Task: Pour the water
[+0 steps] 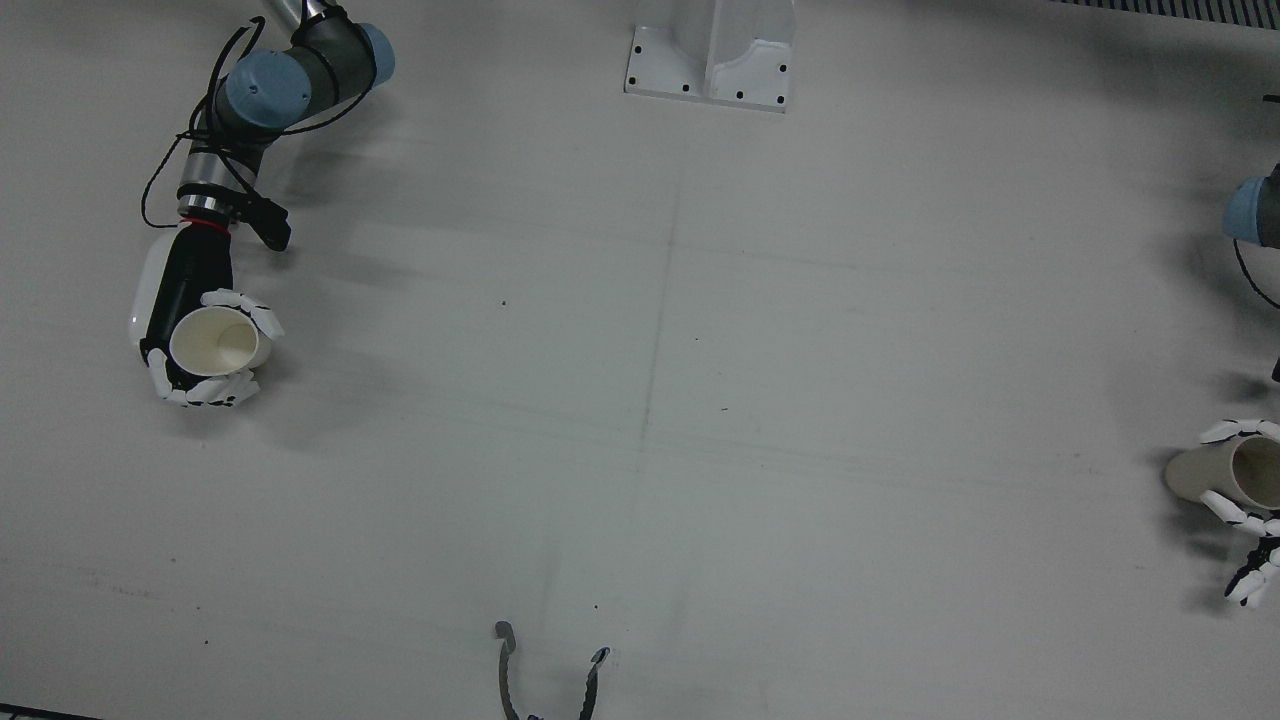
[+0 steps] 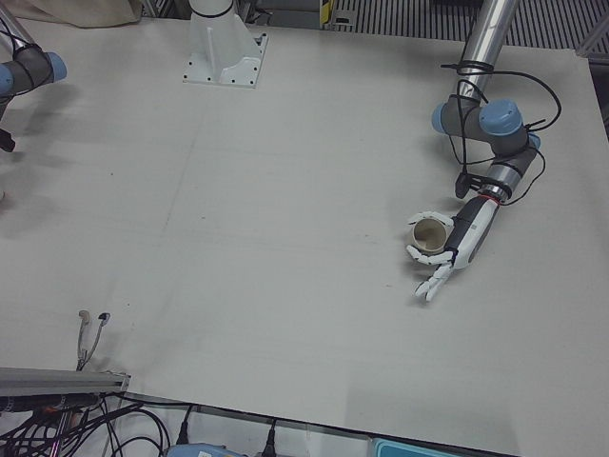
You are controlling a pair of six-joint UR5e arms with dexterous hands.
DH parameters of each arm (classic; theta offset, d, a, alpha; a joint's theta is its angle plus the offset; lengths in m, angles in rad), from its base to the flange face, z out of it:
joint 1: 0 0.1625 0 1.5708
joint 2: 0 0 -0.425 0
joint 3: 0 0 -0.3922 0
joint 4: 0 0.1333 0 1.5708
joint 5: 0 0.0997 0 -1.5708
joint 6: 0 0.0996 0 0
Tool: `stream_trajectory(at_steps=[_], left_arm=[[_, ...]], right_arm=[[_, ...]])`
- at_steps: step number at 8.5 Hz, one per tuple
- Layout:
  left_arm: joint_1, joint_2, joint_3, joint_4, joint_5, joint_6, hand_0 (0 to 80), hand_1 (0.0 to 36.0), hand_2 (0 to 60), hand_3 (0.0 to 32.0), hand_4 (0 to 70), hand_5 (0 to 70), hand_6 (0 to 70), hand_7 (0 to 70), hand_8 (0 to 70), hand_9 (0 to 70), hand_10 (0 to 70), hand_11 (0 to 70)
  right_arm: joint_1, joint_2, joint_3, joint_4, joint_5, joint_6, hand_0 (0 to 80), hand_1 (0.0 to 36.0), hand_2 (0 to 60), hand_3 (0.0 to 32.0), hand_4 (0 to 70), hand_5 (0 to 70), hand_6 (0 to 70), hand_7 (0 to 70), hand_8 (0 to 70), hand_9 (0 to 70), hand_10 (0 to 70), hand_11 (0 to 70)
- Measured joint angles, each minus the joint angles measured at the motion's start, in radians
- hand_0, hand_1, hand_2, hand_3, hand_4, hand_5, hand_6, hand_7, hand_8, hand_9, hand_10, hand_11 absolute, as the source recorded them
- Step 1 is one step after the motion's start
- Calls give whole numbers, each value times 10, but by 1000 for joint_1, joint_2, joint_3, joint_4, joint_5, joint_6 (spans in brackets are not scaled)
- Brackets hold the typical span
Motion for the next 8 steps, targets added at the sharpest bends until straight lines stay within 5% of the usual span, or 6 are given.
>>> stream_trajectory(at_steps=[4, 8], left_arm=[[1, -57, -15, 26, 8, -3, 518, 169, 299, 0, 617, 529, 134, 107, 63, 39, 30, 51], [7, -204, -88, 128, 104, -1, 534, 172, 298, 0, 645, 566, 186, 174, 92, 80, 44, 73]], right_arm=[[65, -7, 19, -2, -5, -4, 554, 210, 253, 0, 114, 700, 442, 700, 450, 641, 280, 422], [126, -13, 93, -46, -11, -8, 559, 216, 248, 0, 115, 700, 427, 700, 427, 611, 252, 385]])
